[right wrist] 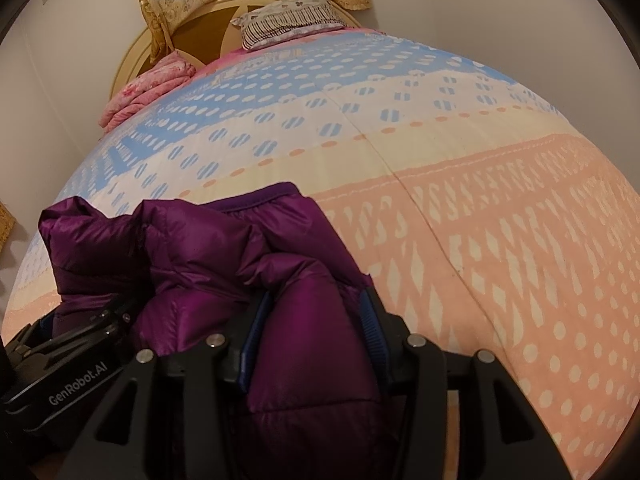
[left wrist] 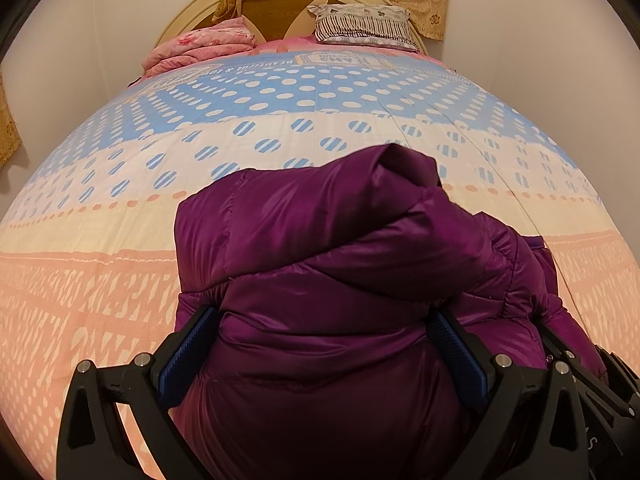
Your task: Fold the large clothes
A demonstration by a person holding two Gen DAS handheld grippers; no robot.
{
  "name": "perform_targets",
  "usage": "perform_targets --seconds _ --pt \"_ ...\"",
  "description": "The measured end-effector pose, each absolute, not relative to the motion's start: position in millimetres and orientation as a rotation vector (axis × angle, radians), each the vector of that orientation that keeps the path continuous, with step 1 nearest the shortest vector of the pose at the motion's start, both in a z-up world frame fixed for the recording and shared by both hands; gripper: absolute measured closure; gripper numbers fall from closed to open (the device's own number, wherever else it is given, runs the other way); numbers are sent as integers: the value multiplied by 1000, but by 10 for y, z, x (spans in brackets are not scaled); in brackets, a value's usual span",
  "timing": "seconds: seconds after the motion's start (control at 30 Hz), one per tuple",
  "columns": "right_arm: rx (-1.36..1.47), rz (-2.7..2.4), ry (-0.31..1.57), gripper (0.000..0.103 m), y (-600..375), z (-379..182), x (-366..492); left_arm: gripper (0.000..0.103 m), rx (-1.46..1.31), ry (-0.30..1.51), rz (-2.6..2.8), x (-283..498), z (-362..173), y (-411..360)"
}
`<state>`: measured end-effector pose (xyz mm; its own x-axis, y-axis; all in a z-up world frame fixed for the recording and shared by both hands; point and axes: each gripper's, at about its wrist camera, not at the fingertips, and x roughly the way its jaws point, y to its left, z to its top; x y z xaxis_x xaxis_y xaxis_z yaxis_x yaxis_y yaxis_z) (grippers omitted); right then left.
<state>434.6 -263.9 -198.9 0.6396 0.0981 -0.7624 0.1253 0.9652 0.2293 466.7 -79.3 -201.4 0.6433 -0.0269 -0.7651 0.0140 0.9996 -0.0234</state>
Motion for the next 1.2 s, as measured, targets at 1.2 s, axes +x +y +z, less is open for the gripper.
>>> perform_targets --seconds 1.2 --pt "329 161 868 30 -2887 -2031 3886 1 -183 899 -266 3551 -2093 -22"
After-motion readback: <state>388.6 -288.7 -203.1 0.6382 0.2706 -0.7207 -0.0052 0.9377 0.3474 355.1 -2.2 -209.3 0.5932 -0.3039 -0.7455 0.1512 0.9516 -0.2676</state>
